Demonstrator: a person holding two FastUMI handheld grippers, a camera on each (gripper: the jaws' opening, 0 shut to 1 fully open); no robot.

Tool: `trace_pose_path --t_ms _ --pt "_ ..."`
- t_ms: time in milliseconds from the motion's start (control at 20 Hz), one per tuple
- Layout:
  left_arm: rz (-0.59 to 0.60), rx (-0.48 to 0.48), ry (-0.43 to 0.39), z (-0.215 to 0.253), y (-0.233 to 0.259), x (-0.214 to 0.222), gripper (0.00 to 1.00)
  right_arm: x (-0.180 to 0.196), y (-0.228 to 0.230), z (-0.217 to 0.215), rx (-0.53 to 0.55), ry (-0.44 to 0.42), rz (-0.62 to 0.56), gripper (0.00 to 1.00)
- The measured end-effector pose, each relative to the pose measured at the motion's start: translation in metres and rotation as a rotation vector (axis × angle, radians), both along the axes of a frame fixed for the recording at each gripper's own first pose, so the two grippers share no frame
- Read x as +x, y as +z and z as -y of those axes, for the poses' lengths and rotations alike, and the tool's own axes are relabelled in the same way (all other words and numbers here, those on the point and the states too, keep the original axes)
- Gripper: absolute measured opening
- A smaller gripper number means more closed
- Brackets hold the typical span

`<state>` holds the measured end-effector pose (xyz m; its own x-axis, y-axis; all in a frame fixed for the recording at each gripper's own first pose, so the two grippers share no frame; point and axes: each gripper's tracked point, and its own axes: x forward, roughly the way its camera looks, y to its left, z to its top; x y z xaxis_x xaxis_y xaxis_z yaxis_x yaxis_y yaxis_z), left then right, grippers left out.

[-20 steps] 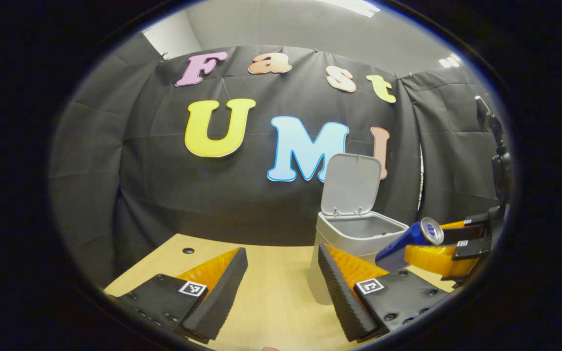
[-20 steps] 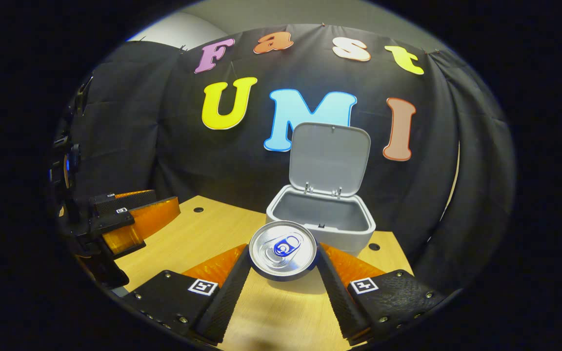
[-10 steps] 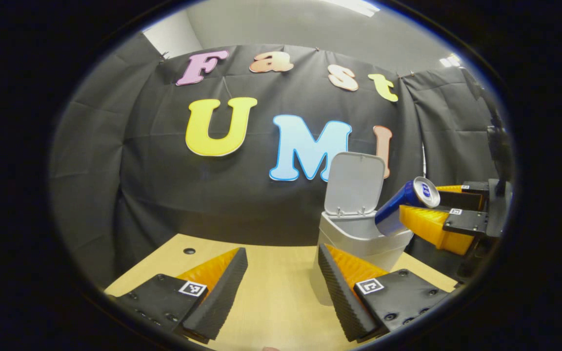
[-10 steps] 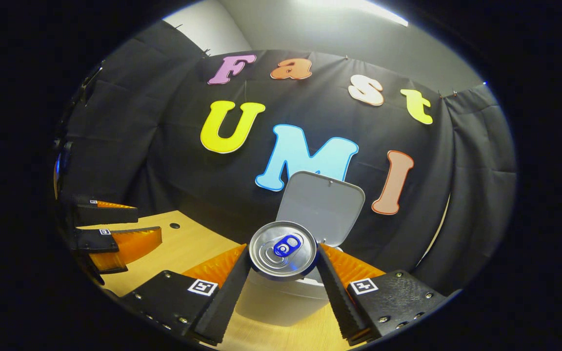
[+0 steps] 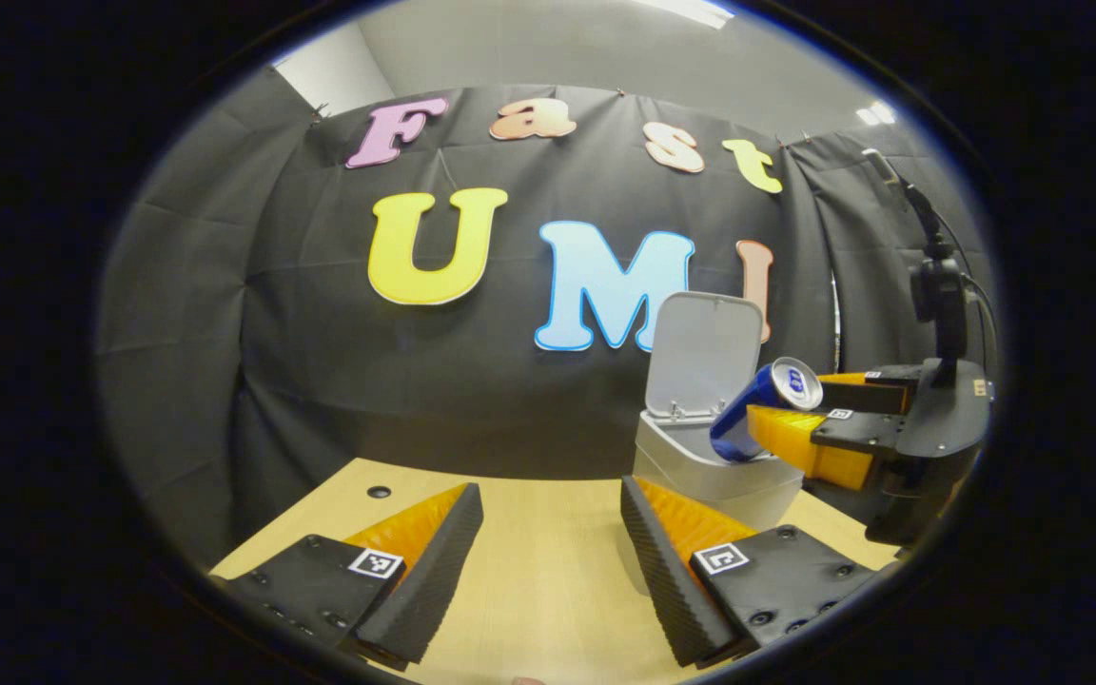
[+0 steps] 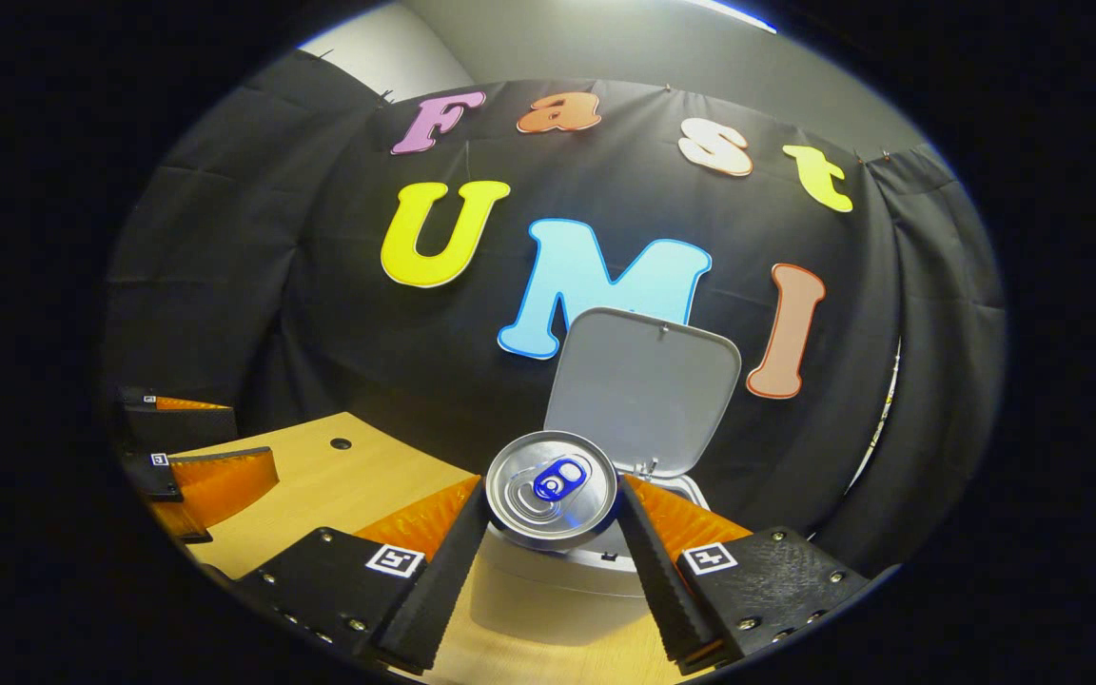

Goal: Press the lid of the desktop garbage bin to open it, pick up the crumpled paper on the desktop and throw it into the bin, then pick up the pop can on the desktop and drop it into the bin, and finally close the garbage bin lid.

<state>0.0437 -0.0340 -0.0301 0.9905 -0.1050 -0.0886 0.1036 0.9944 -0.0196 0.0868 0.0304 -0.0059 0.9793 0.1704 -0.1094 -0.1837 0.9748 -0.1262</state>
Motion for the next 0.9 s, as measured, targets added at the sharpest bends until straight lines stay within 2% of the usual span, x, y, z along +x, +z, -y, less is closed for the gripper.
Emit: trace_pose_path --t_ms 350,700,900 --pt "-0.004 -0.012 0.015 -0.003 -0.002 -0.002 0.95 0.012 -0.018 0.000 0.003 -0.024 -0.047 0.85" --pt "-0.008 -0.013 0.027 -0.006 -0.002 -0.007 0.95 0.012 -0.015 0.010 0.070 -0.055 -0.049 0.88" --pt "-0.002 -0.014 0.020 -0.003 0.000 -0.009 0.95 0.011 -0.008 0.015 0.069 -0.065 -0.031 0.88"
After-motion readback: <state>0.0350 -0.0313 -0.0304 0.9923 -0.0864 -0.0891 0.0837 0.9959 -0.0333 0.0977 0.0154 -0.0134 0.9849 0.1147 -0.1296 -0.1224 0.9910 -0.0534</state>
